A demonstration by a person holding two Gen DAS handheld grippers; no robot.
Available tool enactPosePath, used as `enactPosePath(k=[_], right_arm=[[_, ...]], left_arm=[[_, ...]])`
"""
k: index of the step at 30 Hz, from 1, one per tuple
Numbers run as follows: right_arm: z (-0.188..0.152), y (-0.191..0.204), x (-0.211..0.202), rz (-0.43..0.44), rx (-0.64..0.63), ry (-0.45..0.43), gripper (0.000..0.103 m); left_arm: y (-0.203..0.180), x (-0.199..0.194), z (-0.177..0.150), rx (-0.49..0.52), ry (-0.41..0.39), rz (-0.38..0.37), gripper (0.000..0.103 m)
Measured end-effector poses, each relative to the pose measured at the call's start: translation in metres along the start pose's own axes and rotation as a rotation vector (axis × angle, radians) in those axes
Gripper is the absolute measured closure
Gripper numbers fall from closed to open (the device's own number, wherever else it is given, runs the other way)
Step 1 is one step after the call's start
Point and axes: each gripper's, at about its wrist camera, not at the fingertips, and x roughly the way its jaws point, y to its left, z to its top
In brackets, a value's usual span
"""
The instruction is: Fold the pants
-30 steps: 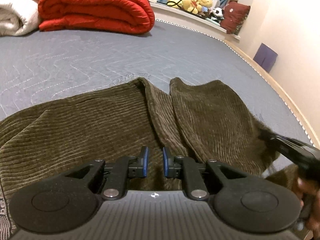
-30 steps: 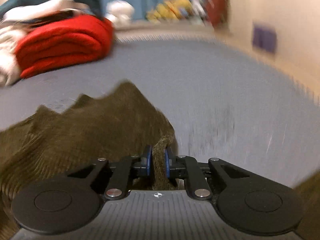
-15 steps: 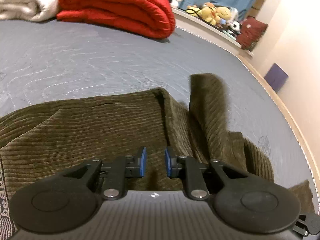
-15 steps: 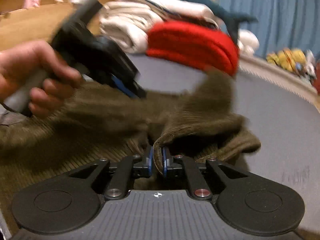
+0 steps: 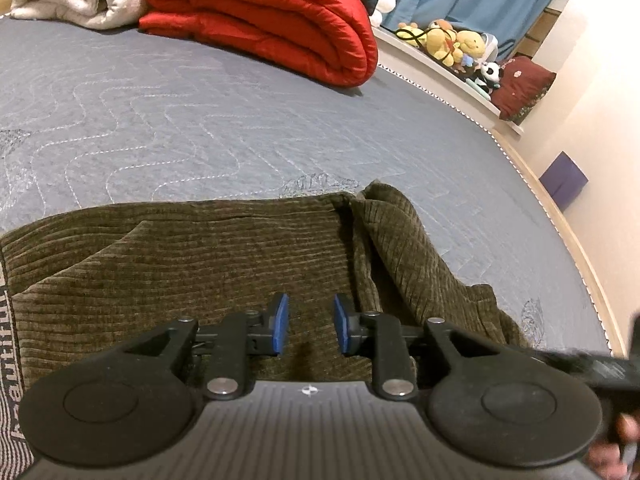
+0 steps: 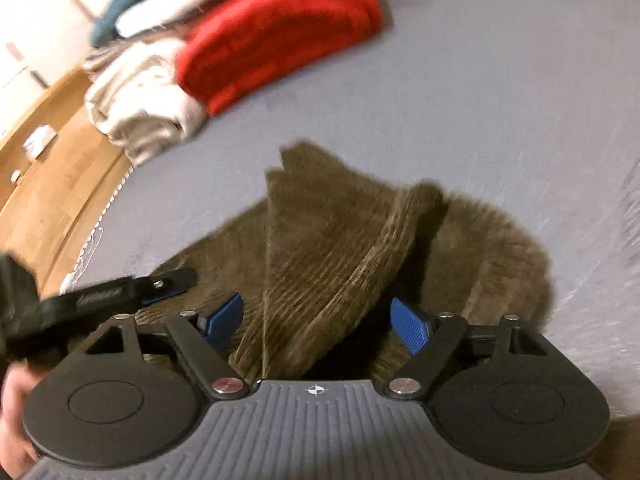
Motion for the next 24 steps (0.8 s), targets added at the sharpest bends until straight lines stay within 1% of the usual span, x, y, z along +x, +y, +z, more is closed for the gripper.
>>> enactPosePath(k=[1,2,3,4,5,6,7,8,9,10,11,13,14,15,16,17,18,19,20,21,22,23,24], right_arm=[[0.002,-0.001,0.008,-0.026,0.016,0.033,0.037],[0.009,0.002,0.016,-0.052,0.015,0.064,0.074],[0.014,0.006,0.023,-0.062,-0.004,0.095,0.095],[0.019,0.014,0.026,-0.066,-0.044,0.105,0.096],[0.023,0.027,0.024,-0.066,-0.133,0.105,0.096],[0.027,0.044,0.019,-0.058,-0.255,0.099,0.096],[0.032,0.057,0.010,-0.032,-0.342,0.076,0.096],[0.044,0.064,-0.007,0.021,-0.369,0.024,0.096],[0.058,0.062,-0.026,0.062,-0.345,-0.049,0.096],[0.073,0.054,-0.045,0.082,-0.299,-0.137,0.096],[0.089,0.034,-0.073,0.103,-0.204,-0.267,0.096],[0.104,-0.020,-0.116,0.098,0.028,-0.502,0.096],[0.099,-0.058,-0.138,0.074,0.171,-0.645,0.096],[0.091,-0.088,-0.151,0.028,0.272,-0.750,0.096],[0.079,-0.115,-0.163,-0.060,0.359,-0.833,0.096],[0.067,-0.140,-0.169,-0.189,0.433,-0.886,0.096],[0.054,-0.164,-0.168,-0.342,0.480,-0.889,0.094],[0.046,-0.182,-0.162,-0.456,0.492,-0.837,0.093],[0.040,-0.199,-0.152,-0.530,0.496,-0.757,0.093],[0.030,-0.216,-0.144,-0.558,0.513,-0.683,0.091],[0.021,-0.231,-0.139,-0.539,0.544,-0.634,0.091],[0.014,-0.240,-0.137,-0.517,0.568,-0.610,0.090],[0.008,-0.246,-0.134,-0.495,0.581,-0.607,0.086]], left_arm=[[0.000,0.000,-0.001,0.005,-0.001,0.003,0.074],[-0.001,0.000,-0.001,0.009,-0.001,0.006,0.073],[0.000,0.001,-0.001,0.012,0.000,0.009,0.073],[-0.001,0.002,-0.002,0.013,0.002,0.010,0.073],[-0.001,0.002,-0.002,0.015,0.003,0.010,0.073],[-0.002,0.003,-0.002,0.018,0.003,0.010,0.073],[-0.003,0.004,-0.002,0.025,0.003,0.010,0.073],[-0.005,0.004,-0.002,0.033,0.003,0.008,0.073],[-0.007,0.005,-0.003,0.042,0.002,0.006,0.073],[-0.009,0.006,-0.005,0.051,0.000,0.000,0.073],[-0.011,0.007,-0.006,0.058,-0.002,-0.008,0.073],[-0.017,0.007,-0.008,0.078,-0.006,-0.046,0.073],[-0.020,0.007,-0.010,0.089,-0.007,-0.077,0.073],[-0.024,0.008,-0.012,0.099,-0.005,-0.110,0.073],[-0.028,0.009,-0.014,0.111,0.000,-0.144,0.073],[-0.033,0.011,-0.017,0.124,0.008,-0.171,0.073],[-0.037,0.013,-0.020,0.141,0.019,-0.196,0.073],[-0.044,0.016,-0.025,0.163,0.032,-0.218,0.072],[-0.049,0.019,-0.030,0.186,0.043,-0.230,0.068],[-0.055,0.021,-0.035,0.215,0.052,-0.237,0.063],[-0.061,0.024,-0.041,0.250,0.062,-0.244,0.059],[-0.068,0.027,-0.047,0.286,0.068,-0.247,0.049],[-0.073,0.029,-0.052,0.320,0.069,-0.244,0.042]])
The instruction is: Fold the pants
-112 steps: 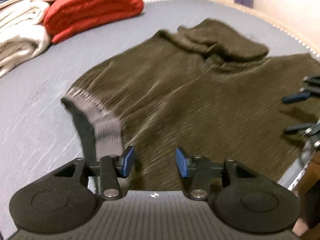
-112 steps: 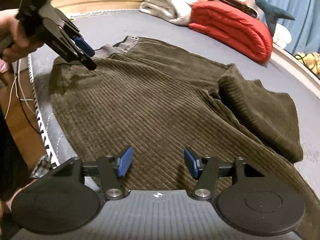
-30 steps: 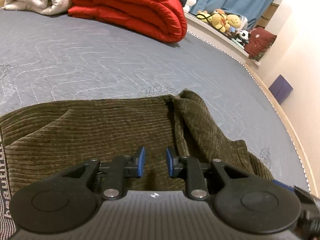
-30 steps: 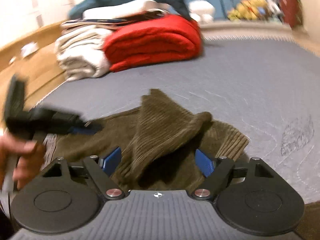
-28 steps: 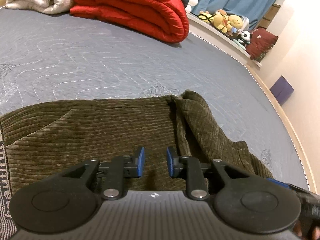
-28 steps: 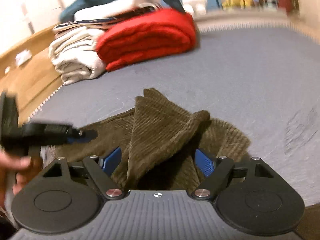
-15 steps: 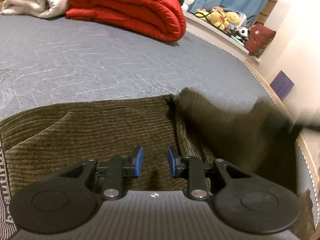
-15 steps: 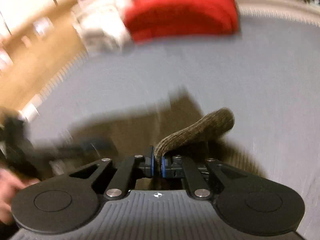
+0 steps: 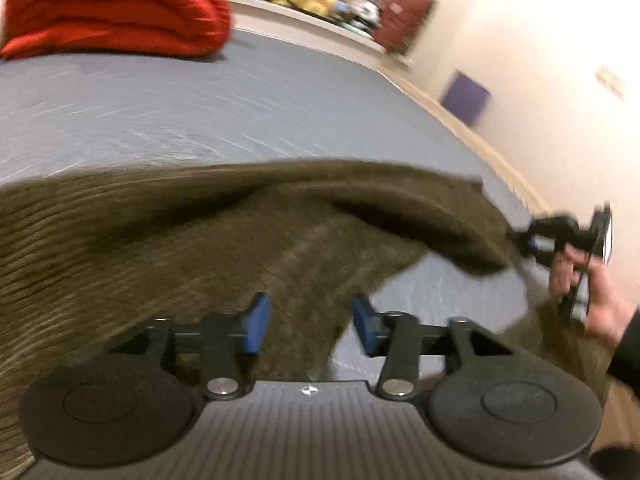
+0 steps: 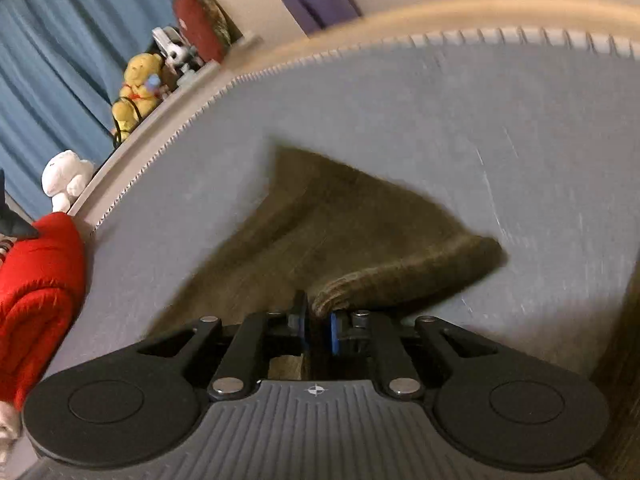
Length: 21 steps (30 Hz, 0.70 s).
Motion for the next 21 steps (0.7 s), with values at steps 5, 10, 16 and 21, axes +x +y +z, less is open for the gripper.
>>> enactPosePath(k=[5,10,16,21], right_arm=[[0.003,-0.008,0.010,0.048,-0.001,0.048,0.062],[0.034,-0.009,0.013,0.044,0.042,0.064,0.066],[0.066,0.022,-0.012,0.068,0.004,-0.070,0.095],[0.057,0.009,-0.038,-0.091,-0.044,-0.147,0.095]], left_arm=[[-0.026,0.028,-0.016,0.165,0.020,0.050,0.031],[-0.031,0.044,-0.028,0.322,0.037,0.189,0.061],[-0.003,0.008,0.001,0.248,0.063,0.225,0.092],[0.020,-0.023,0.001,0.351,0.219,0.034,0.091]])
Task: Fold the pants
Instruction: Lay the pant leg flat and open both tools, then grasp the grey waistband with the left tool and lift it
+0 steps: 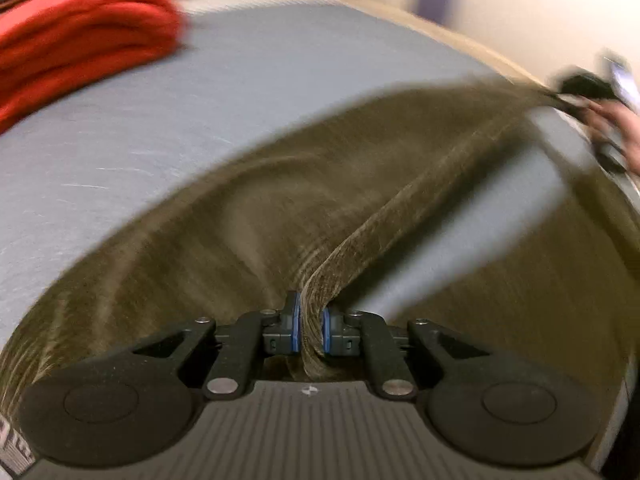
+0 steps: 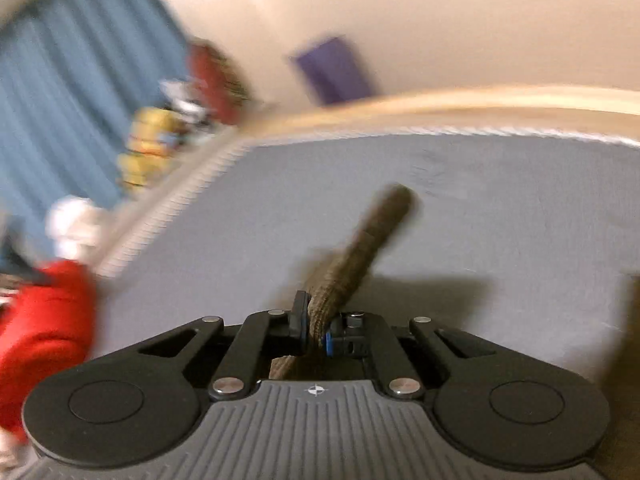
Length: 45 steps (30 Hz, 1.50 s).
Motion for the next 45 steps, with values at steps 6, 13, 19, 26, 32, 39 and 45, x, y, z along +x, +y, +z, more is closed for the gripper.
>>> enactPosePath(k=[6,13,19,26,32,39,45], right_arm=[[-0.027,-0.051,0.018,-0.158,0.060,0.153,0.089],[-0.006,-0.076,0.018,-0.238,0.131,0.169,0.090],[-0.004,-0.044,-0.057,-0.264,-0.102,0.002,0.076],[-0.035,0.018,-0.177,0.029,-0.312,-0.132,0.054],[-0.089,0.079,-0.251,0.286,-0.429,-0.168,0.044],[-0.186,0.128,-0.316,0.549,-0.519,-0.117,0.041],[-0.289,0.159,-0.347,0.757,-0.694,0.011,0.045]], left_arm=[[0.000,0.003,-0.011,0.068,0.049,-0.057,0.090],[-0.006,-0.012,-0.016,0.140,0.003,-0.085,0.074],[0.012,-0.059,-0.009,-0.001,-0.160,-0.146,0.038],[0.022,-0.106,-0.025,-0.218,-0.281,-0.038,0.036],[0.006,-0.147,-0.060,-0.176,-0.348,0.177,0.036],[0.008,-0.193,-0.089,-0.228,-0.369,0.234,0.045],[0.059,-0.229,-0.102,-0.311,-0.384,0.323,0.077]])
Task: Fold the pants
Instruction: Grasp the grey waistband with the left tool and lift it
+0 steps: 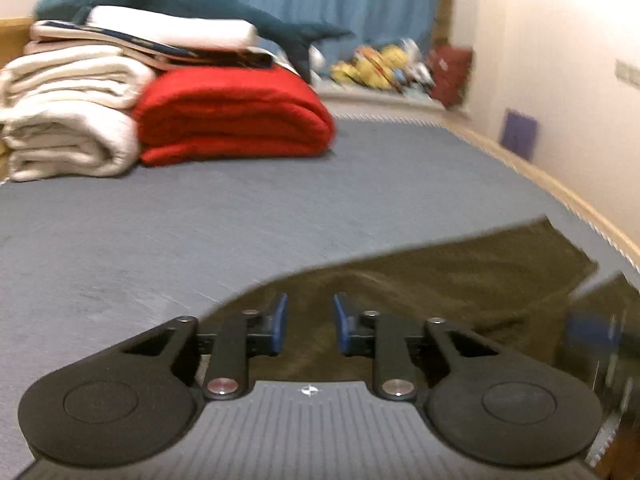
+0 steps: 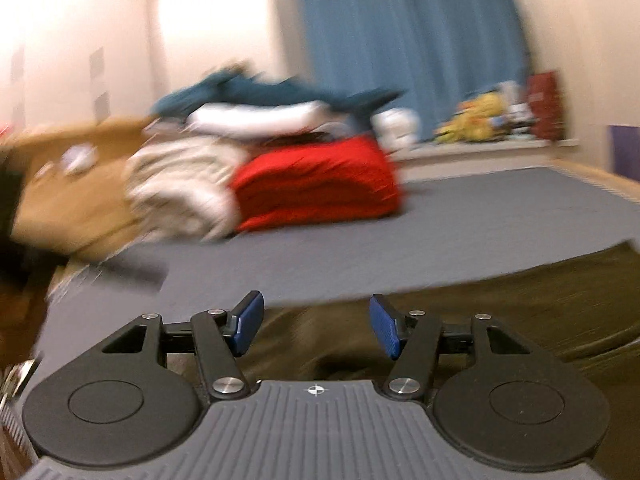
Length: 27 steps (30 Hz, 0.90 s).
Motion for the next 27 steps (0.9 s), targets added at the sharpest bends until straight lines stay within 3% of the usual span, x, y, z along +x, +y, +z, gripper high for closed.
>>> enactPosePath(k=[1,2,4,9,13,15,16,18,22,24,27], right_arm=[[-0.012,0.013,0.003,0.036,-0.017,0.033,0.048],[-0.022,0.028,0.002,0.067,-0.031,0.066,0.055],[-0.041,0.056,0.004,0.134,-0.065,0.129,0.058],[-0.072,0.116,0.000,0.299,-0.210,0.203,0.058],[-0.087,0.142,0.007,0.411,-0.298,0.260,0.053],[-0.094,0.154,0.007,0.453,-0.365,0.273,0.045],[-0.096,0.159,0.012,0.468,-0.395,0.279,0.043],[-0.102,0.167,0.010,0.481,-0.452,0.293,0.037],[-0.108,0.178,0.012,0.479,-0.514,0.313,0.038],[-0.108,0.181,0.015,0.474,-0.537,0.315,0.053],[-0.111,0.185,0.020,0.471,-0.581,0.314,0.065]], left_arm=[[0.020,0.002,-0.008,-0.058,-0.012,0.007,0.078],[0.040,0.009,-0.017,-0.135,0.024,0.004,0.084],[0.077,0.022,-0.031,-0.282,0.091,0.036,0.087],[0.124,0.045,-0.051,-0.395,0.167,0.061,0.086],[0.140,0.062,-0.059,-0.431,0.193,0.027,0.069],[0.140,0.075,-0.061,-0.441,0.201,0.013,0.050],[0.139,0.081,-0.063,-0.449,0.207,-0.001,0.046],[0.139,0.097,-0.068,-0.458,0.225,-0.008,0.025],[0.136,0.126,-0.074,-0.466,0.258,-0.011,0.023],[0.134,0.138,-0.076,-0.468,0.270,-0.011,0.023],[0.132,0.148,-0.074,-0.454,0.249,-0.003,0.023]])
